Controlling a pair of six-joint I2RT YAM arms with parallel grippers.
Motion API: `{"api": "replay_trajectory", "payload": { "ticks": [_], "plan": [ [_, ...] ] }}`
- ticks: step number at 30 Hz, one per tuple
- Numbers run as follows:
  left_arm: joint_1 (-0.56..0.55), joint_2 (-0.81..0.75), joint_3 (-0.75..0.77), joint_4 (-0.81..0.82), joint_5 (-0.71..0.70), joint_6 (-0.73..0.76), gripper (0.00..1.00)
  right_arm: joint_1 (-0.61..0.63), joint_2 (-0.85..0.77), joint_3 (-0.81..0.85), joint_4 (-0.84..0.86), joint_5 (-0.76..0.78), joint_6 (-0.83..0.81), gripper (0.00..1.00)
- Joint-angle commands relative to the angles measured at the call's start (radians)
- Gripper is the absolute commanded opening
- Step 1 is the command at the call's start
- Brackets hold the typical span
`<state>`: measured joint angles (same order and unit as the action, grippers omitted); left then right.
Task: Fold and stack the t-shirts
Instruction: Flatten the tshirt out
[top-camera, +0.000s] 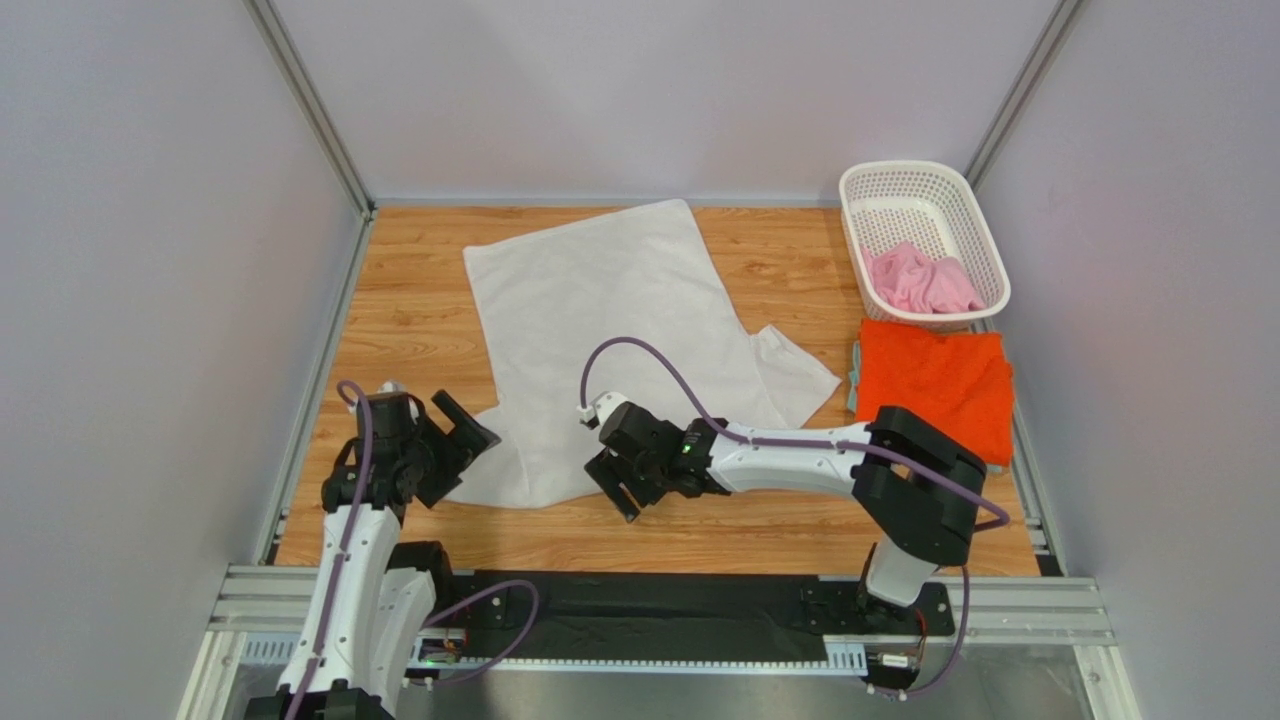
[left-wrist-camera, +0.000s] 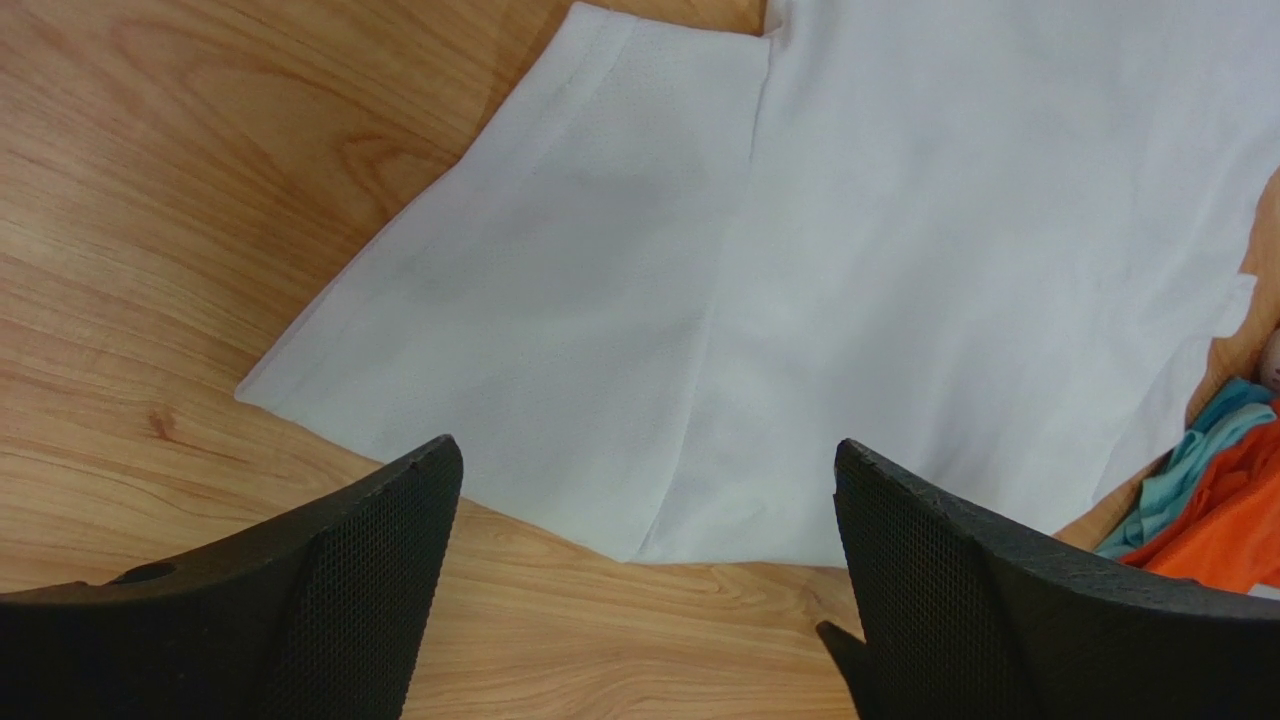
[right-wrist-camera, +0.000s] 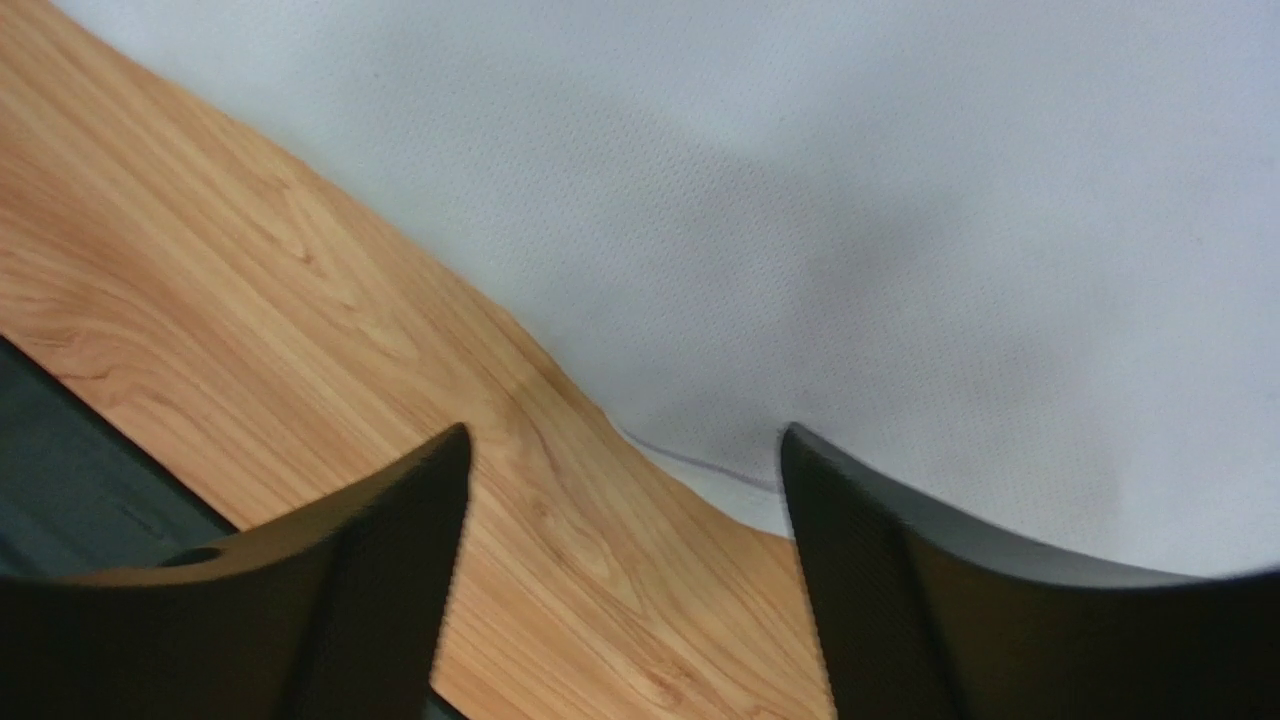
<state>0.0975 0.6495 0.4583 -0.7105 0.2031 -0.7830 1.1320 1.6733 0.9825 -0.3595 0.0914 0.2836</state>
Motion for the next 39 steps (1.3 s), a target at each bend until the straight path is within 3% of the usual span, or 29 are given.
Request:
{"api": "replay_trajectory", "payload": {
  "ticks": [1, 7, 11, 17, 24, 29, 35, 39],
  "plan": [
    [-0.004, 0.015, -0.012, 0.039, -0.010, -0.019, 1.00, 0.000, 0.035, 0.059, 0.037, 0.057, -0.012, 0.63],
    [-0.004, 0.012, -0.009, 0.043, -0.002, -0.016, 1.00, -0.001, 0.046, 0.090, 0.011, 0.061, -0.011, 0.16],
    [-0.036, -0.008, 0.025, 0.008, 0.018, 0.002, 0.98, -0.009, 0.048, 0.123, -0.032, 0.056, -0.006, 0.00],
    [-0.179, -0.051, 0.071, -0.021, -0.013, -0.004, 0.98, -0.029, 0.046, 0.143, -0.050, 0.010, -0.006, 0.00],
    [-0.353, -0.027, 0.065, -0.009, -0.065, 0.005, 0.98, -0.127, 0.089, 0.275, -0.091, -0.119, -0.012, 0.00],
    [-0.397, 0.021, 0.049, -0.006, -0.076, 0.004, 0.99, -0.190, 0.189, 0.369, -0.128, -0.192, -0.021, 0.00],
    [-0.420, 0.094, 0.043, 0.026, -0.120, -0.005, 1.00, -0.228, 0.320, 0.487, -0.116, -0.164, -0.021, 0.02],
    [-0.418, 0.134, 0.062, 0.040, -0.148, 0.013, 1.00, -0.248, 0.378, 0.573, -0.165, -0.128, -0.024, 0.13]
  ]
}}
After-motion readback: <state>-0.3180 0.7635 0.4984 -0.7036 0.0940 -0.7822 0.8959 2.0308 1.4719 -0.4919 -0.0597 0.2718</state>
